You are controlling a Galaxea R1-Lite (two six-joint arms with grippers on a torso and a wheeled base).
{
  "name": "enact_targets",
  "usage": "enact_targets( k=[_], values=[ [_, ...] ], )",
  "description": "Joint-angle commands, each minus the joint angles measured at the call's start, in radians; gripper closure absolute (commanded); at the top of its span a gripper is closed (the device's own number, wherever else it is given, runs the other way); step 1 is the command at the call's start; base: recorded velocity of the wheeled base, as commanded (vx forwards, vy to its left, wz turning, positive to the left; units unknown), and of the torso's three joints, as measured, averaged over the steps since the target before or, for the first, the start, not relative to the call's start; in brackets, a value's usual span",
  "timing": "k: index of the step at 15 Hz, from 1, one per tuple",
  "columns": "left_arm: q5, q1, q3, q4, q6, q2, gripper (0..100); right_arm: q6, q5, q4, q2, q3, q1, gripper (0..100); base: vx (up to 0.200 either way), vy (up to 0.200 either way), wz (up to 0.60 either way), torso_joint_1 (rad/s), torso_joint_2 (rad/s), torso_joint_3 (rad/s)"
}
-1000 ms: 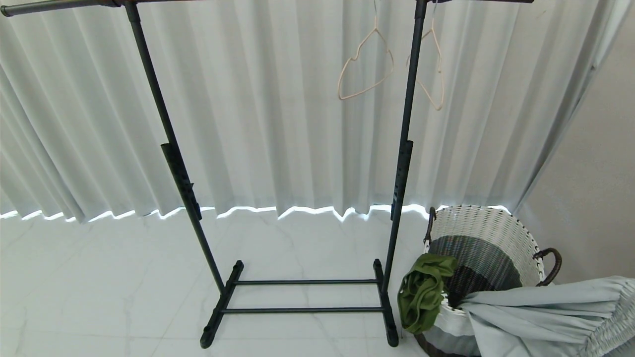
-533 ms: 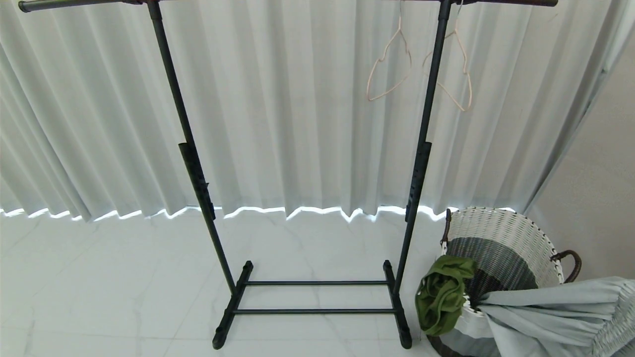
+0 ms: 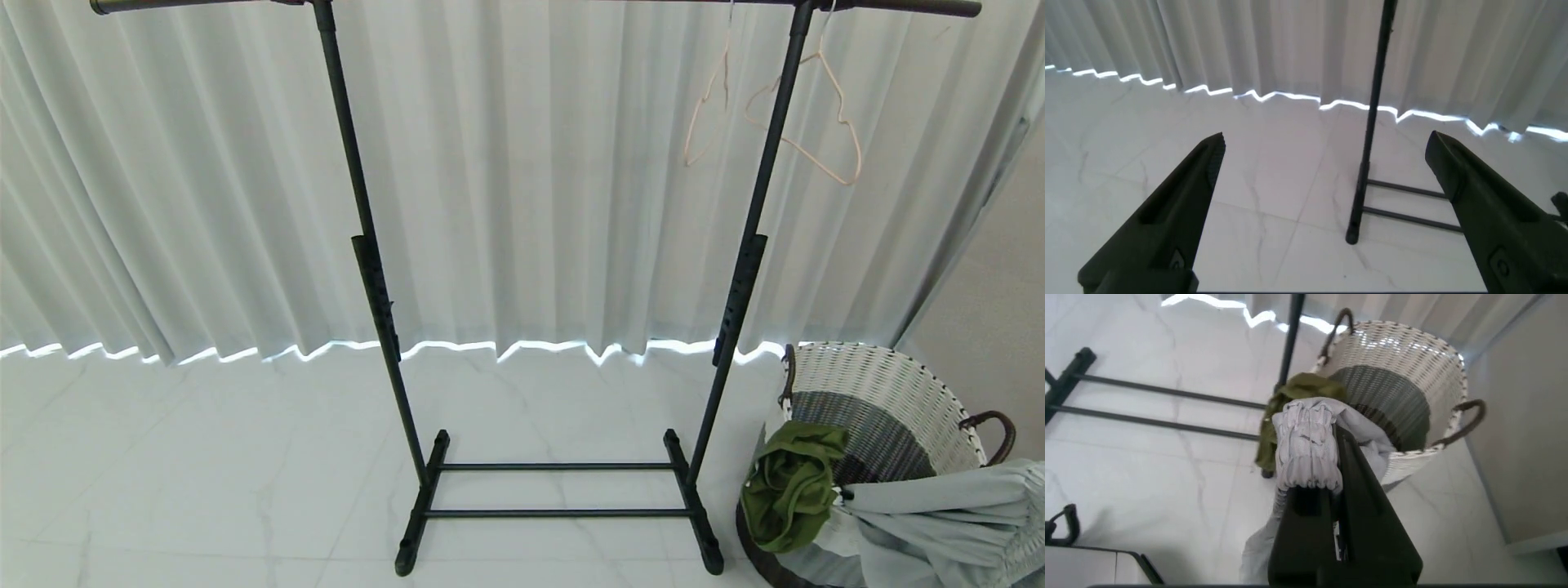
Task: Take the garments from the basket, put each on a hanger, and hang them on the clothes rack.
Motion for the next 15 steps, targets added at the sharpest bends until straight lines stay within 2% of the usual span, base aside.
enact_targets(
  k=[1,6,15],
  values=[
    [0.000,0.000,0.000,0.000,0.000,0.001,0,0.000,0.000,0.000,0.002,0.000,0.000,100,0.000,0.000,0.00,0.000,0.00,0.000],
    [0.000,0.000,0.000,0.000,0.000,0.001,0,-0.002,0.000,0.000,0.003,-0.001,0.000,100,0.000,0.000,0.00,0.000,0.00,0.000],
    [0.000,0.000,0.000,0.000,0.000,0.001,0,0.000,0.001,0.000,0.003,0.000,0.000,100,0.200,0.000,0.00,0.004,0.00,0.004]
  ],
)
